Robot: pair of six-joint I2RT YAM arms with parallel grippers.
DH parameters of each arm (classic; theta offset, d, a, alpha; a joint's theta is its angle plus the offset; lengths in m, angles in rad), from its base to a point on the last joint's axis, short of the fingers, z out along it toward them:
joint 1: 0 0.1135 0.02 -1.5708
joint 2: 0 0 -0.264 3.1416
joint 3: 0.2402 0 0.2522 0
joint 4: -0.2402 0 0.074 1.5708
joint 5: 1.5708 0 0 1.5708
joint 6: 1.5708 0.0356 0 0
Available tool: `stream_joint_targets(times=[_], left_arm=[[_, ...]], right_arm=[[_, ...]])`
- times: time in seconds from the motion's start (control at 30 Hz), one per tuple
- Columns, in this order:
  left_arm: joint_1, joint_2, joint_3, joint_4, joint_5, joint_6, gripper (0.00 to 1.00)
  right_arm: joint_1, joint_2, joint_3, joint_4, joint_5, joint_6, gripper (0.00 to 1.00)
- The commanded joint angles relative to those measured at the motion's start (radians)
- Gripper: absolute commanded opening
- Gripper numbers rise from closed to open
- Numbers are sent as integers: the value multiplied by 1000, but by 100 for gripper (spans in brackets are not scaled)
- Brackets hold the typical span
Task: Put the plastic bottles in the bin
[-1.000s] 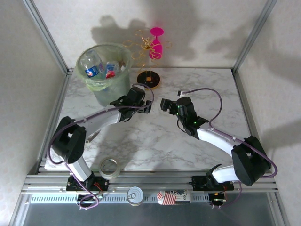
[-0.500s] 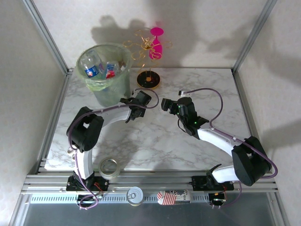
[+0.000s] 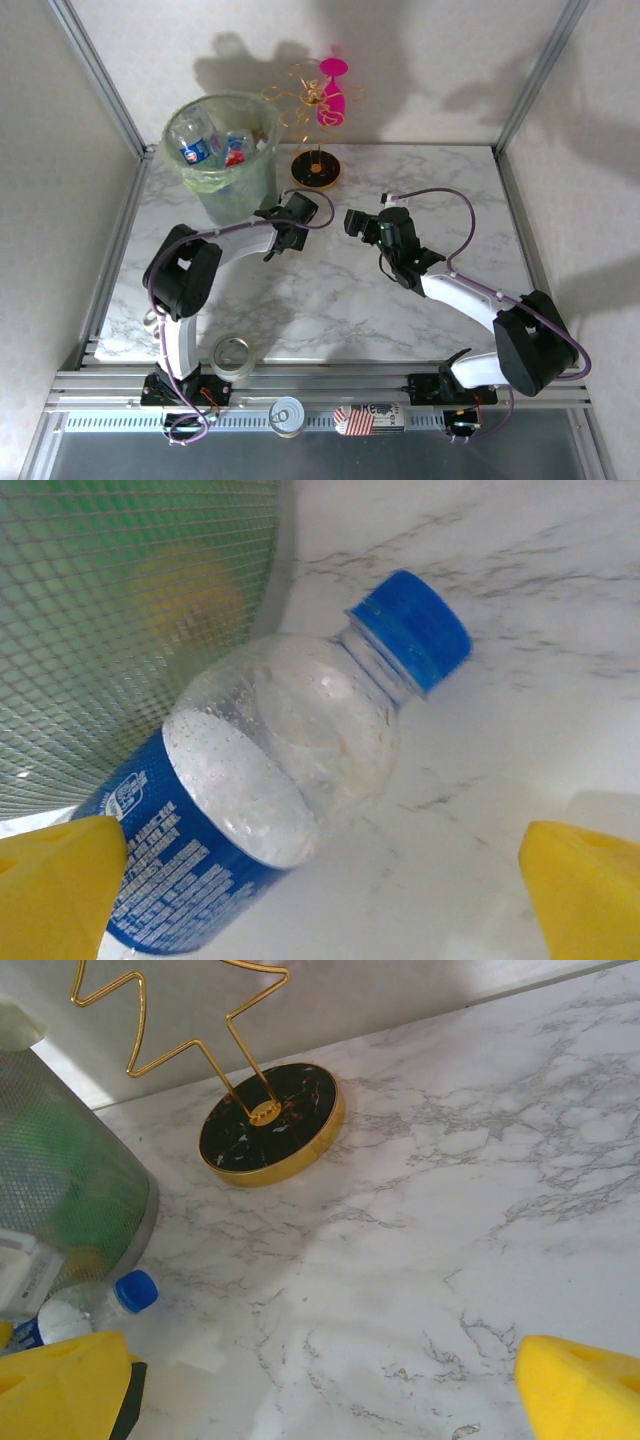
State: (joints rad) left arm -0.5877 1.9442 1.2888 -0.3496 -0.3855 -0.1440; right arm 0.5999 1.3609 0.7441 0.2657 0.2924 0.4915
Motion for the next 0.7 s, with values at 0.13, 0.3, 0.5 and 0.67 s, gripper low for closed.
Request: stream_joint_targets(times=[0.13, 0.3, 0.5, 0.67], left_arm=[[-58, -135, 11, -27, 319, -107, 100], [-44, -155, 46, -59, 187, -63, 100], [18, -52, 116, -98, 63, 17, 100], [26, 18, 143, -75, -54, 113, 100]], right_arm=[[-7, -14, -17, 13, 21, 10, 99], [-8, -3, -14, 17, 11, 9, 99], [-7, -15, -25, 20, 12, 14, 99], [-9, -37, -36, 22, 30, 11, 99]])
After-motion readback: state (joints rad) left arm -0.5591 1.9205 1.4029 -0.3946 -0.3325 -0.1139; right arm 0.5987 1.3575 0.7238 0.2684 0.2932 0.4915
